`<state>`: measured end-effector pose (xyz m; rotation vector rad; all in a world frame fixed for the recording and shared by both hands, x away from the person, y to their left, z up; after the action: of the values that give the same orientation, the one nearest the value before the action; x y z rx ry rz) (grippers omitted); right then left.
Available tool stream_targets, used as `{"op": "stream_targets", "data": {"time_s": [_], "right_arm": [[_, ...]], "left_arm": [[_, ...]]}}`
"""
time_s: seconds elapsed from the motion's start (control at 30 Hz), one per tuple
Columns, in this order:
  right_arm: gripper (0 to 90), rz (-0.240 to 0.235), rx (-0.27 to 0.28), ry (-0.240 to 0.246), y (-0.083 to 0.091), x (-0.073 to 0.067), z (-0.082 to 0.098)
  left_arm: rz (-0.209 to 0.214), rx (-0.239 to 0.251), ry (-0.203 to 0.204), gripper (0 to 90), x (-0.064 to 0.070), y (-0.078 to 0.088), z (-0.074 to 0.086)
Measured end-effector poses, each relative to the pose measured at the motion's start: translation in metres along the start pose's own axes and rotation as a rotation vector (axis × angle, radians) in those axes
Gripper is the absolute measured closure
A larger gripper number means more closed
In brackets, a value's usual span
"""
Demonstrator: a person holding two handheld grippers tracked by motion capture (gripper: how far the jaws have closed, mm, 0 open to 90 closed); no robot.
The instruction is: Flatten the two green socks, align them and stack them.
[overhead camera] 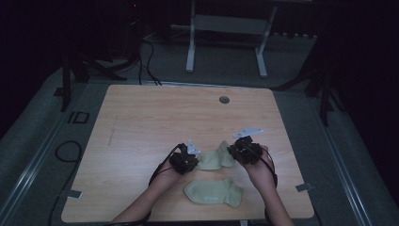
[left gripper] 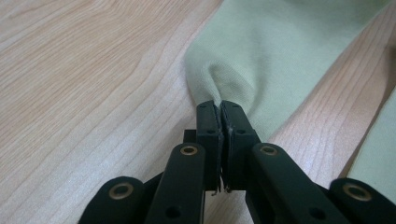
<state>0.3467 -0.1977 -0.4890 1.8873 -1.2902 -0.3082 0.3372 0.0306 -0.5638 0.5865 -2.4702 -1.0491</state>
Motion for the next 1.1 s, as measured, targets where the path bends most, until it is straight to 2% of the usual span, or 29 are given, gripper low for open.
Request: {"op": "stream_targets", "data": {"time_s": [0.2, 0.43, 0.6, 0.63, 0.77, 0.83, 0.9, 0.97, 1.03, 1.1], "right_arm": [[81.8, 0.016, -0.062, -0.025, -0.014, 0.016, 0.017], [79.5, 0.024, -0.133, -0.036, -0.037, 0.018, 0.039], [71.4, 0.052, -0.155, -0.053, -0.044, 0.022, 0.044], [71.2, 0.058, -0.151, -0.056, -0.044, 0.023, 0.044], [73.5, 0.064, -0.133, -0.061, -0.037, 0.023, 0.042], [74.1, 0.055, -0.121, -0.056, -0.033, 0.022, 0.04], [77.6, 0.048, -0.11, -0.049, -0.029, 0.02, 0.038], [80.9, 0.038, -0.099, -0.036, -0.027, 0.016, 0.036], [83.1, 0.025, -0.099, -0.02, -0.027, 0.01, 0.035], [84.6, 0.016, -0.103, -0.01, -0.029, 0.005, 0.035]], "left_arm": [[-0.002, -0.003, 0.007, 86.8, 0.0, 0.001, 0.0], [0.003, -0.004, 0.008, 86.7, 0.0, 0.001, 0.001], [0.014, -0.016, 0.022, 85.6, 0.0, 0.003, 0.001], [0.019, -0.018, 0.023, 84.5, 0.0, 0.003, 0.001], [0.025, -0.017, 0.042, 66.9, 0.0, 0.009, 0.004], [0.005, 0.017, 0.051, 60.6, -0.001, 0.016, 0.004], [-0.002, 0.062, 0.056, 60.8, 0.0, 0.025, 0.003], [0.01, 0.079, 0.049, 69.5, 0.003, 0.03, -0.001], [0.029, 0.066, 0.029, 78.6, 0.008, 0.029, -0.004], [0.035, 0.046, 0.008, 82.2, 0.014, 0.021, -0.007]]}}
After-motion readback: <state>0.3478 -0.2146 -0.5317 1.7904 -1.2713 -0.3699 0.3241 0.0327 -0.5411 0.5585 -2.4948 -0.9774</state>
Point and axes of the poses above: each handheld gripper's, and its own axes: y roughly backward along the jaws, z roughly out of its underside, x roughly to its right, the point moved 1 cm from there along -y, roughly forward along the jaws, and after that the axes turned 15 degrees about z, right-handed, at the moved point
